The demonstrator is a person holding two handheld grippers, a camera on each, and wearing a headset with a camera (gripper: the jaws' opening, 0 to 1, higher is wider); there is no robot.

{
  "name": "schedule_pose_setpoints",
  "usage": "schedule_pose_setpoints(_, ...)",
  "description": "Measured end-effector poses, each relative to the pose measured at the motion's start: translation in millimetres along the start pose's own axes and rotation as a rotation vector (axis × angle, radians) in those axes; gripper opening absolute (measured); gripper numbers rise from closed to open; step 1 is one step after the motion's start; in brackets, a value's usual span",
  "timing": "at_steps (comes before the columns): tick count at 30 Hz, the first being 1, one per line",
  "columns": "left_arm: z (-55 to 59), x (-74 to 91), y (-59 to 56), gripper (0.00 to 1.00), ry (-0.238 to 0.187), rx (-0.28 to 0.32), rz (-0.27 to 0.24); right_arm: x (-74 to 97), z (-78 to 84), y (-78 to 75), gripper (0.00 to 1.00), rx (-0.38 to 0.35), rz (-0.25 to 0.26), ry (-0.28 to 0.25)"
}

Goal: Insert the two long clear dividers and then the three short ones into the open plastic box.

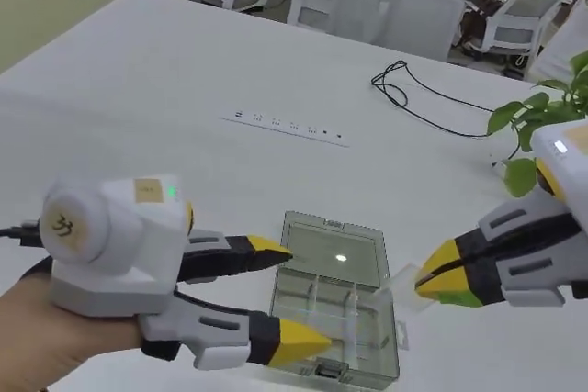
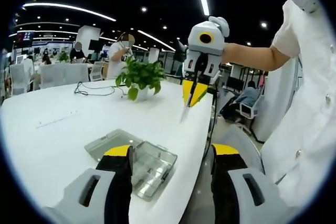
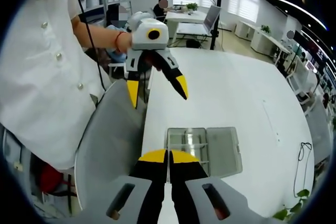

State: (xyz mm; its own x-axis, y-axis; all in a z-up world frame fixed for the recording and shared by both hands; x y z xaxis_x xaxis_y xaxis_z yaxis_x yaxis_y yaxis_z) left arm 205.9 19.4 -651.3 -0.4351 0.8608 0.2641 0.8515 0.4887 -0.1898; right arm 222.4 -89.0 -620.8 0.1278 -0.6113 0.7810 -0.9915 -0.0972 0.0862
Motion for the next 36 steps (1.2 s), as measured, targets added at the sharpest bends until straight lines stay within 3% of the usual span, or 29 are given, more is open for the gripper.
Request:
schedule_pose_setpoints(7, 8.5, 3.3, 4.9, 0.72, 0.017, 0.018, -0.023, -9.0, 18.0, -11.5, 0.02, -0.005, 0.015, 0.060)
schedule_pose_setpoints(12, 17.6, 4.6, 8.8, 0.81, 0.024, 0.065, -0.026, -16.5, 29.1, -19.0, 0.02, -0.016, 0.017, 0.086)
schedule_pose_setpoints(16, 24.4, 4.6, 10.0, 0.84, 0.044, 0.061, -0.029, -23.6, 46.7, -33.7, 0.02, -0.023, 0.020, 0.114)
schedule_pose_setpoints(21, 27.0, 4.5, 13.5, 0.93, 0.040, 0.065, -0.041, -37.0, 55.1, -36.6, 0.02, -0.022, 0.015, 0.147)
schedule_pose_setpoints(36, 34.5, 1.2, 14.8, 1.00, 0.041, 0.094, -0.041, -73.8, 84.7, -53.8, 0.02, -0.062, -0.005, 0.189)
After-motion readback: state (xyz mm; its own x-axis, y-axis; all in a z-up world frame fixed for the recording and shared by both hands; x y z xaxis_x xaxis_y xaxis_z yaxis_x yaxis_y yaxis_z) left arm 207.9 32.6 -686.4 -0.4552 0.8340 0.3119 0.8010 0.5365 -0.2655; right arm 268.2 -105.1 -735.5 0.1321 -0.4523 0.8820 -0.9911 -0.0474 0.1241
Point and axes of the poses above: the centre of the closed fingertips' face, and the gripper's own axes: x roughly backward along the fingers, y roughly to its left, z roughly out of its underside, the point moved 2 cm from there along x, roughly backward along the fingers, and after that the axes turned 6 degrees about -z, right-handed, at the moved point
